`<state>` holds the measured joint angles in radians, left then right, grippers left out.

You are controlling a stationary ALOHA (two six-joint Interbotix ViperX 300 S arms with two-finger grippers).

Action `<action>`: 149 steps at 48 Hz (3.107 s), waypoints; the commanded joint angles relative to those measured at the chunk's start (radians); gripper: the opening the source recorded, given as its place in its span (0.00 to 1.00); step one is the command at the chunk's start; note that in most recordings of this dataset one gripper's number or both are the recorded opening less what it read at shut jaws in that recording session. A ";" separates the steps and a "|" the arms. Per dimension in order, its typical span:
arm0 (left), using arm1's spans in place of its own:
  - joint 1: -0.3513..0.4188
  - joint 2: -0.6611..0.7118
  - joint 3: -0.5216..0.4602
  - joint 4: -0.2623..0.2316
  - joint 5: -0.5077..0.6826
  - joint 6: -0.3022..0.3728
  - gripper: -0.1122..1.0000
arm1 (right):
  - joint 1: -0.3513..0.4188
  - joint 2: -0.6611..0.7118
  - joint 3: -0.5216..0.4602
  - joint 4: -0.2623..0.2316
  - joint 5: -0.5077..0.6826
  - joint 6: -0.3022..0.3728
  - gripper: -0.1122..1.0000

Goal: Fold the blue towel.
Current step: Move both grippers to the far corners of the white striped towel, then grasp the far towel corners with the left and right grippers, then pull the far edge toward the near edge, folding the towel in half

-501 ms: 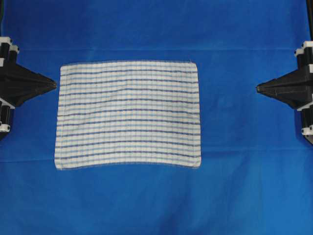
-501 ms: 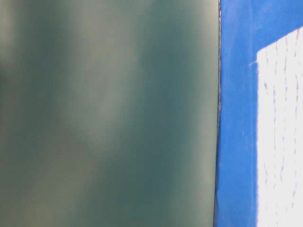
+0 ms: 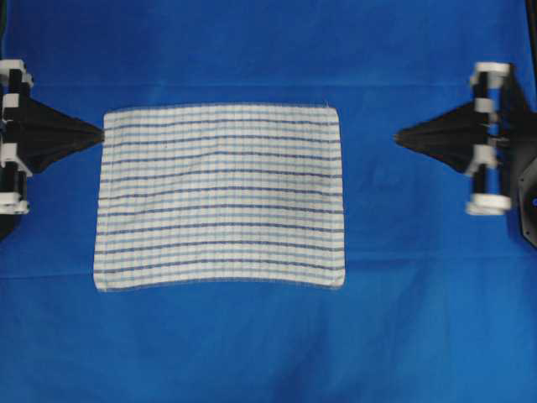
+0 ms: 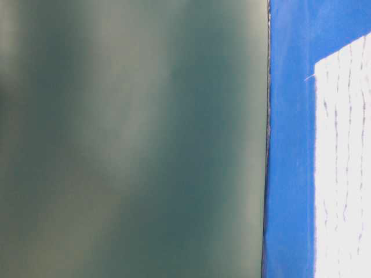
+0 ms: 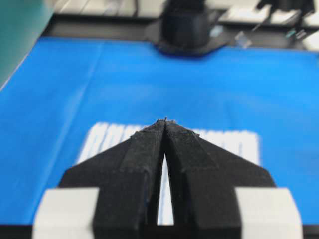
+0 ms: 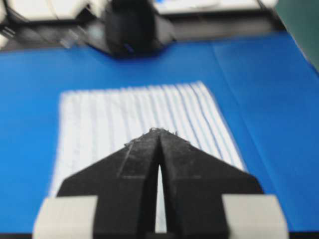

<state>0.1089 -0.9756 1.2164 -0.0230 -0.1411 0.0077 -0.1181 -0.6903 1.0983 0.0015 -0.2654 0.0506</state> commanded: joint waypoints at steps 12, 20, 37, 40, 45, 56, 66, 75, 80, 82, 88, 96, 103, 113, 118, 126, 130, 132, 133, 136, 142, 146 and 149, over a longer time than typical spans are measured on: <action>0.186 0.044 0.051 -0.005 0.061 -0.031 0.36 | -0.170 0.336 -0.127 0.003 0.023 0.060 0.11; 0.276 0.129 0.081 -0.005 0.097 -0.054 0.81 | -0.213 0.505 -0.184 0.003 0.034 0.061 0.32; 0.388 0.423 0.081 -0.005 0.055 -0.052 0.85 | -0.262 0.710 -0.267 0.003 0.038 0.060 0.59; 0.402 0.476 0.075 -0.005 0.043 -0.052 0.85 | -0.275 0.739 -0.272 0.003 0.038 0.060 0.59; 0.419 0.571 0.066 -0.003 0.008 -0.052 0.85 | -0.288 0.781 -0.276 0.003 0.038 0.060 0.59; 0.454 0.729 0.028 -0.005 -0.074 -0.046 0.85 | -0.310 0.853 -0.287 0.003 0.032 0.060 0.59; 0.477 0.834 -0.018 -0.005 -0.051 -0.037 0.83 | -0.310 0.868 -0.295 0.003 0.035 0.060 0.58; 0.477 0.881 -0.058 -0.003 0.034 -0.034 0.66 | -0.308 0.868 -0.293 -0.002 0.044 0.054 0.39; 0.471 0.884 -0.069 -0.003 0.072 -0.032 0.39 | -0.302 0.868 -0.293 -0.002 0.064 0.049 0.15; 0.466 0.884 -0.069 -0.003 0.075 -0.032 0.29 | -0.301 0.868 -0.293 -0.002 0.071 0.049 0.14; 0.445 0.884 -0.072 -0.003 0.081 -0.032 0.10 | -0.301 0.867 -0.295 -0.002 0.078 0.049 0.14; 0.420 0.874 -0.074 -0.003 0.097 -0.034 0.10 | -0.301 0.847 -0.291 -0.003 0.077 0.052 0.14; 0.419 0.833 -0.083 -0.005 0.158 -0.035 0.10 | -0.301 0.808 -0.279 -0.002 0.078 0.057 0.14; 0.419 0.698 -0.112 0.000 0.245 -0.026 0.10 | -0.301 0.744 -0.270 -0.002 0.078 0.058 0.14; 0.419 0.634 -0.106 0.000 0.262 -0.003 0.10 | -0.301 0.729 -0.270 -0.002 0.083 0.058 0.14; 0.419 0.557 -0.081 0.000 0.281 0.005 0.10 | -0.302 0.716 -0.270 -0.002 0.087 0.058 0.14; 0.417 0.531 -0.061 -0.005 0.291 -0.008 0.10 | -0.298 0.709 -0.268 -0.002 0.089 0.060 0.14; 0.410 0.520 -0.052 -0.005 0.299 -0.014 0.10 | -0.290 0.701 -0.264 -0.002 0.092 0.061 0.14; 0.403 0.512 -0.049 -0.005 0.302 -0.020 0.10 | -0.285 0.696 -0.262 -0.002 0.094 0.061 0.14; 0.380 0.492 -0.037 -0.005 0.310 -0.038 0.10 | -0.264 0.681 -0.255 0.000 0.097 0.061 0.14; 0.287 0.443 -0.014 -0.005 0.308 -0.083 0.10 | -0.196 0.637 -0.233 0.003 0.107 0.067 0.14; 0.218 0.416 -0.003 -0.005 0.311 -0.114 0.10 | -0.138 0.606 -0.219 0.003 0.118 0.084 0.14; 0.153 0.394 0.005 -0.005 0.311 -0.150 0.10 | -0.098 0.584 -0.212 0.003 0.129 0.098 0.14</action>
<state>0.3283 -0.5568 1.2241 -0.0261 0.1733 -0.1150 -0.2562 -0.0629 0.8882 0.0015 -0.1442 0.1381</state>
